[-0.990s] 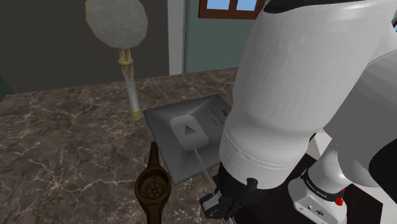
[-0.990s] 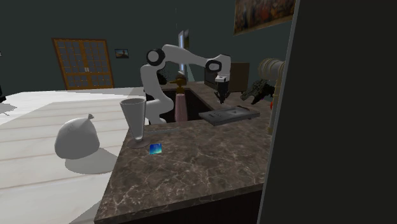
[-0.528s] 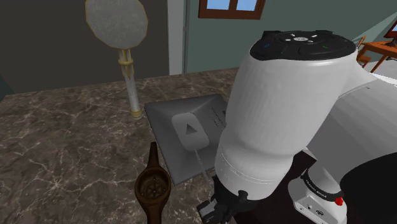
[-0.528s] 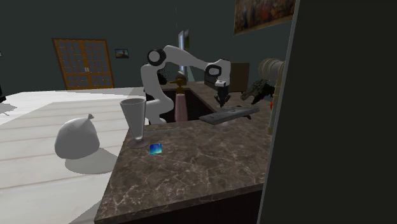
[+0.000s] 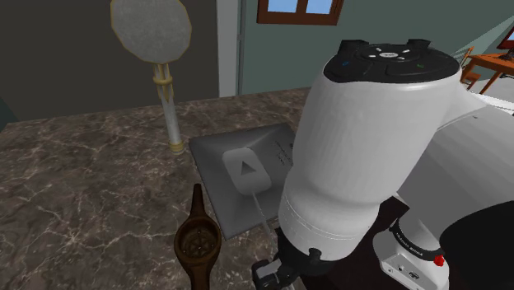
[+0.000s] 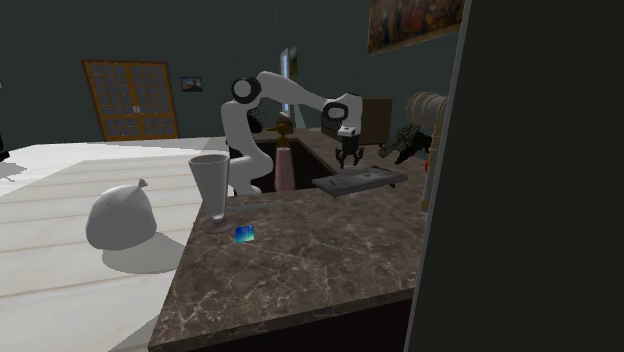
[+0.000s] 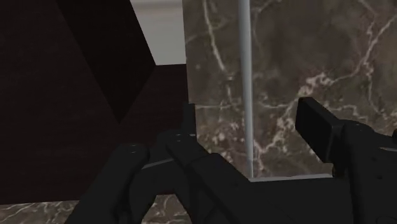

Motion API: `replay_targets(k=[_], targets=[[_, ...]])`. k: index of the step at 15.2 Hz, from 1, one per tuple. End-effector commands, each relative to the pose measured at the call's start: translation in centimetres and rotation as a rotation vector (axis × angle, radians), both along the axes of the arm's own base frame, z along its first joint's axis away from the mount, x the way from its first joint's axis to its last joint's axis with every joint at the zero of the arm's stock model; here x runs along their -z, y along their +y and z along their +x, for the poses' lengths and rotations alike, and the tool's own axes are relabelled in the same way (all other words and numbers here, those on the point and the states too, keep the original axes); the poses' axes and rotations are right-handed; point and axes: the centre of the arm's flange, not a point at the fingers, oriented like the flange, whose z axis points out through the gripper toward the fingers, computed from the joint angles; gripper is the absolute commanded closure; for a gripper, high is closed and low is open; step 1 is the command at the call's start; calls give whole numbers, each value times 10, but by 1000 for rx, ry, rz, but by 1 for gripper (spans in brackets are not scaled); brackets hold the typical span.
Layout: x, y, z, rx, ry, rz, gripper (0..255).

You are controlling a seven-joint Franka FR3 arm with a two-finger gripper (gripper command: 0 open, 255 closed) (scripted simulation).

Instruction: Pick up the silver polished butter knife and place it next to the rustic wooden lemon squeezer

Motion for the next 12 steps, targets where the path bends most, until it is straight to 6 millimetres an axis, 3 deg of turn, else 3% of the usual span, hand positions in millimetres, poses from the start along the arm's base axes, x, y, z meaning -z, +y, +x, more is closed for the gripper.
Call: replay_targets(k=[1, 4, 8, 12], targets=[[1, 0, 0, 0, 1, -1, 0], [1, 0, 0, 0, 1, -1, 0], [-49, -1, 3, 0, 1, -1, 0], [-49, -1, 3, 0, 1, -1, 0]])
